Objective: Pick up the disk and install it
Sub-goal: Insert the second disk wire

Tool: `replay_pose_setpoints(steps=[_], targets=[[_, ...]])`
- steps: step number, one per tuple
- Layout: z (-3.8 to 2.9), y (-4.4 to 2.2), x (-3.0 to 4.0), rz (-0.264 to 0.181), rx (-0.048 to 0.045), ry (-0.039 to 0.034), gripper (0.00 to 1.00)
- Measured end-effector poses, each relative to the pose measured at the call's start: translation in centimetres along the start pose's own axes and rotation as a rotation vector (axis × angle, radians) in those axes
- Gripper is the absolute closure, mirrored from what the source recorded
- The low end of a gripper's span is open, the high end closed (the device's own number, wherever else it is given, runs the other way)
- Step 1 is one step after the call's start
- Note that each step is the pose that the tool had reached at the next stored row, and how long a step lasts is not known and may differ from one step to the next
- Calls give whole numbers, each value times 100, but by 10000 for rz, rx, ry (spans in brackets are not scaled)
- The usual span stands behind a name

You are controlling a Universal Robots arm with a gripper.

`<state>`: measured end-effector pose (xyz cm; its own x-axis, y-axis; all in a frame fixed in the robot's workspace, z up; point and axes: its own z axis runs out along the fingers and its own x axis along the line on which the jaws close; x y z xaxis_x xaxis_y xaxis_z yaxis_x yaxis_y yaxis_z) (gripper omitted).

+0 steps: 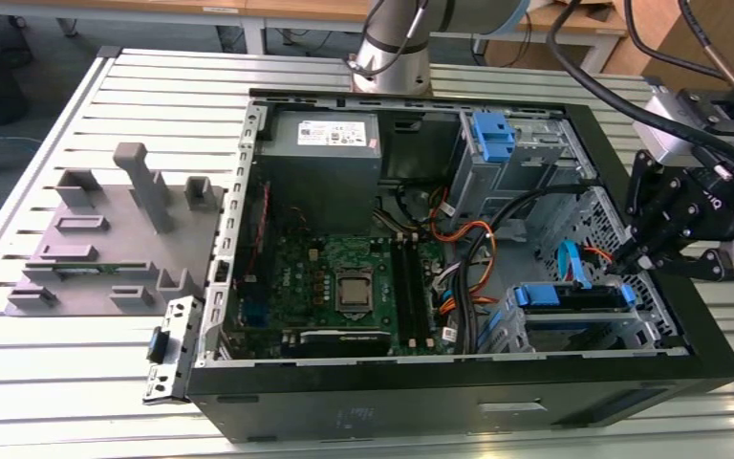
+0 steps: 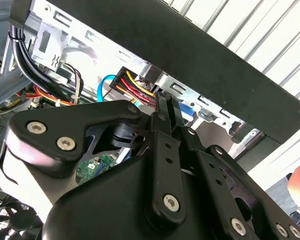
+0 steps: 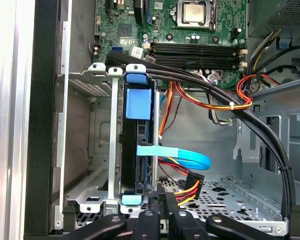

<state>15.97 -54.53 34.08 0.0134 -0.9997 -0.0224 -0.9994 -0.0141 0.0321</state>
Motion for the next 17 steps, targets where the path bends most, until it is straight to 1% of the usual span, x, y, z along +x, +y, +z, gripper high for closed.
replay_pose_setpoints(steps=[2,3,5,9,11,15,17], targets=[[0,3,0,0,2,0,84],[0,16,-1,1,24,1,84],[2,58,-1,-3,120,1,84],[3,97,8,-5,230,3,84],[4,127,12,-8,301,4,84],[6,202,17,-10,472,7,84],[6,217,24,-11,518,11,84]])
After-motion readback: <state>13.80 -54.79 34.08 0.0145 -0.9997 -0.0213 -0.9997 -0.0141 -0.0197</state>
